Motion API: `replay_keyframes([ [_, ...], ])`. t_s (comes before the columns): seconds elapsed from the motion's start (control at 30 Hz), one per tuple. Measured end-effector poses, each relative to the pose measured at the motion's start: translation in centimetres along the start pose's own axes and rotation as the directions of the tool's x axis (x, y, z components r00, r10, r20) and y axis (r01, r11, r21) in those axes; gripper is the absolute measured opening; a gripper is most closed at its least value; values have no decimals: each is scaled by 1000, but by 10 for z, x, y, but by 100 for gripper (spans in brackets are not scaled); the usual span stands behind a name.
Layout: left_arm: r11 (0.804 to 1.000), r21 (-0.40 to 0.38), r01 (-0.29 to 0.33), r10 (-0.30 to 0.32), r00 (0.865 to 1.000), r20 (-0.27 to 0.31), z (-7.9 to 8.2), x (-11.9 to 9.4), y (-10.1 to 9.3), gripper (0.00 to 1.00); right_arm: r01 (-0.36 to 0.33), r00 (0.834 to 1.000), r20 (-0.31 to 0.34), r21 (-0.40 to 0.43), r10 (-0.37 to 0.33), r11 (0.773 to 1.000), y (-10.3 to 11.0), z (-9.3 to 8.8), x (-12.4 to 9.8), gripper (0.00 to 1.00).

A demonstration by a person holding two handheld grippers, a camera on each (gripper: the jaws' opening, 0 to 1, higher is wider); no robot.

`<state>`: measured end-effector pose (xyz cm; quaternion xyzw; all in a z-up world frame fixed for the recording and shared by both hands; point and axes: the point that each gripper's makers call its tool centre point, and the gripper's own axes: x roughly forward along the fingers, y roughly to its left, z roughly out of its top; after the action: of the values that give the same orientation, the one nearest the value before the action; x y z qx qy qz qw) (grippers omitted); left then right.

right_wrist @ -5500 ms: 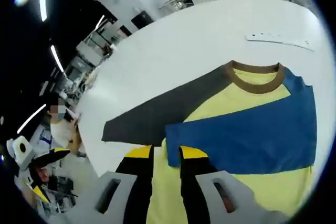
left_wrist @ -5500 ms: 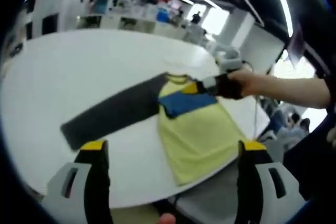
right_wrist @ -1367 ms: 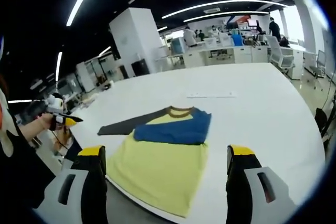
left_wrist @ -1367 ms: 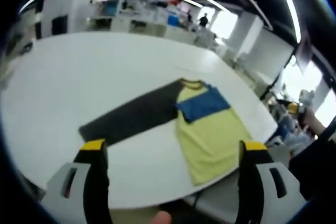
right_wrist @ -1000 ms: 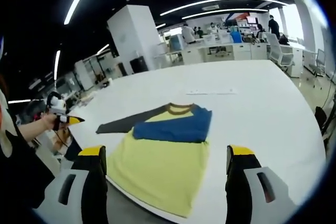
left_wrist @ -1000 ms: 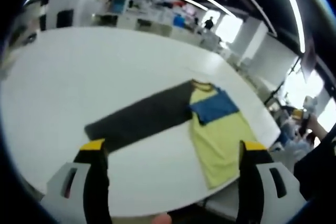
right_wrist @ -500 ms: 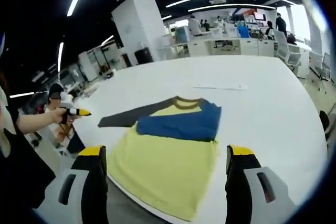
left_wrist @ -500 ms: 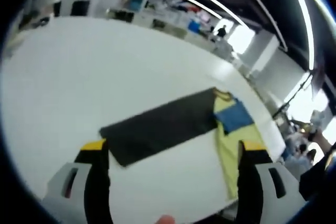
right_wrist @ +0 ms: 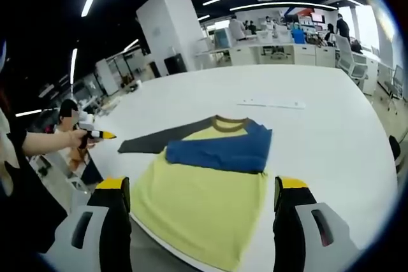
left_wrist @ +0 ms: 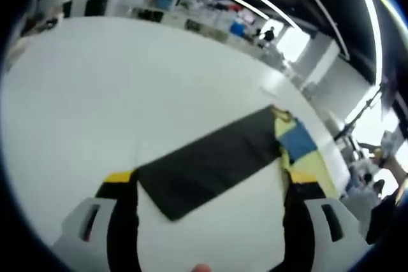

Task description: Fold the garment on the visible template until the final outline fits inside the template.

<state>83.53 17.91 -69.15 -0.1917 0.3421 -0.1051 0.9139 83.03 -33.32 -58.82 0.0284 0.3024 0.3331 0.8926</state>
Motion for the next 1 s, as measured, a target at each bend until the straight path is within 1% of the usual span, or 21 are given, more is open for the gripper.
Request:
replay_keyframes([
  [0.13,1000,-5,-10,10,1000,9,0,3,8,78,13,1000,19,11,-14,1000,-2,2,-1,93],
  [0.23,1000,-8,-30,30,999,-12,-6,7,18,74,20,1000,15,12,-21,1000,-3,1,-1,93],
  [0.33,999,-18,-38,38,999,-19,-8,10,27,67,29,999,18,10,-29,1000,-4,2,0,92],
  [0.47,998,-30,-51,50,999,-16,-9,15,38,63,41,998,44,1,-41,999,-3,10,0,91],
  [0.57,996,-8,-88,88,995,-39,-13,18,50,57,48,997,60,4,-48,999,-5,14,0,91],
  [0.73,994,24,-109,110,993,-48,-13,25,61,49,58,996,62,17,-59,998,-7,16,0,90],
  [0.83,989,68,-130,134,988,-70,-16,27,68,41,68,996,62,26,-69,997,-9,16,1,90],
  [0.9,989,70,-132,137,988,-70,-16,28,71,37,67,995,68,31,-69,997,-9,18,2,90],
  [1.0,986,71,-152,156,985,-68,-15,28,77,35,68,995,69,33,-70,997,-9,19,3,90],
])
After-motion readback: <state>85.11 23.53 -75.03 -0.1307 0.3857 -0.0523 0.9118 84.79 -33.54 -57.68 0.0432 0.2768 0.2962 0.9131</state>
